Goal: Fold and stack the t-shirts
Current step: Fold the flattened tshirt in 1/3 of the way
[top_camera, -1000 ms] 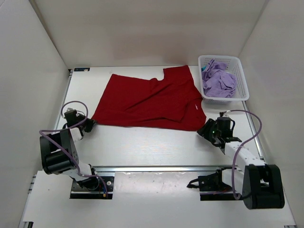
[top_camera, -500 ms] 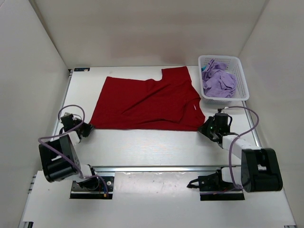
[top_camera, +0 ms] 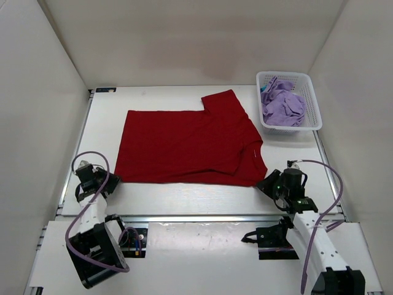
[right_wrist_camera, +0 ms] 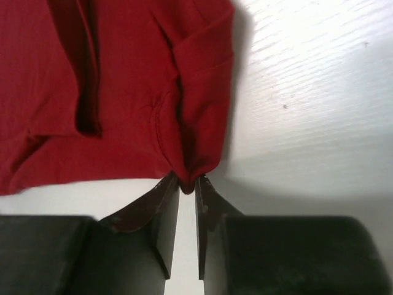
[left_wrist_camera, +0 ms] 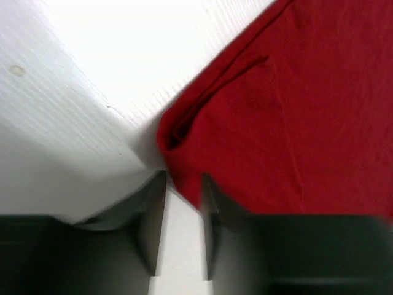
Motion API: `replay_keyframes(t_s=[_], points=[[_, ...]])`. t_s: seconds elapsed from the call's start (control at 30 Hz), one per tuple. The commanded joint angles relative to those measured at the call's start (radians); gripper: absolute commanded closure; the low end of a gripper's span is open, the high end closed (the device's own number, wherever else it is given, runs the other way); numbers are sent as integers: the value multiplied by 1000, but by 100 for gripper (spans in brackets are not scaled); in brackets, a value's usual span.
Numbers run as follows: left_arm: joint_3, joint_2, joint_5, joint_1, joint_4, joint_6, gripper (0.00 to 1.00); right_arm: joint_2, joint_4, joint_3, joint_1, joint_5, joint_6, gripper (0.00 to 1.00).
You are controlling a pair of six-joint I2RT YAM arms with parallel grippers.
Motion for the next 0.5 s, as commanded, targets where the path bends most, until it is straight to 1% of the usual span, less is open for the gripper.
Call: replay_keyframes(t_s=[0.0, 0.03, 0.07, 0.1, 0.13, 0.2, 0.23, 0.3, 0.33, 0.37, 0.4, 0.43, 0.47], points=[[46, -24, -54, -26, -73, 39, 56, -52, -49, 8, -30, -5, 34, 70], [55, -15, -45, -23, -71, 39, 52, -51, -49, 26, -48, -39, 29, 60], [63, -16, -37, -17, -65, 41, 39, -48, -46, 37, -48, -50, 13, 56], [60, -18, -16, -13, -54, 42, 35, -45, -52, 58, -70, -47, 3, 55], [83, -21, -28, -18, -47, 39, 25, -43, -70, 103, -62, -18, -26, 54], [118, -21, -36, -50, -47, 48, 8, -28, -94, 159, -33, 17, -70, 54], [141, -18, -45, -81, -39, 51, 5, -15, -102, 204, -6, 29, -99, 54], [164, -28, -69, -154, -17, 67, 6, 31, -87, 249, 45, 19, -126, 60], [164, -45, -80, -214, 22, 73, 23, 78, -60, 267, 95, 17, -130, 70], [163, -53, -100, -287, 47, 64, 47, 134, -33, 279, 149, 26, -132, 86], [157, -56, -111, -327, 64, 55, 60, 164, -1, 282, 180, 26, -130, 93], [150, -57, -120, -404, 102, 47, 67, 223, 43, 296, 237, 45, -127, 99], [146, -45, -143, -497, 119, 41, 70, 279, 94, 301, 272, 46, -129, 100]])
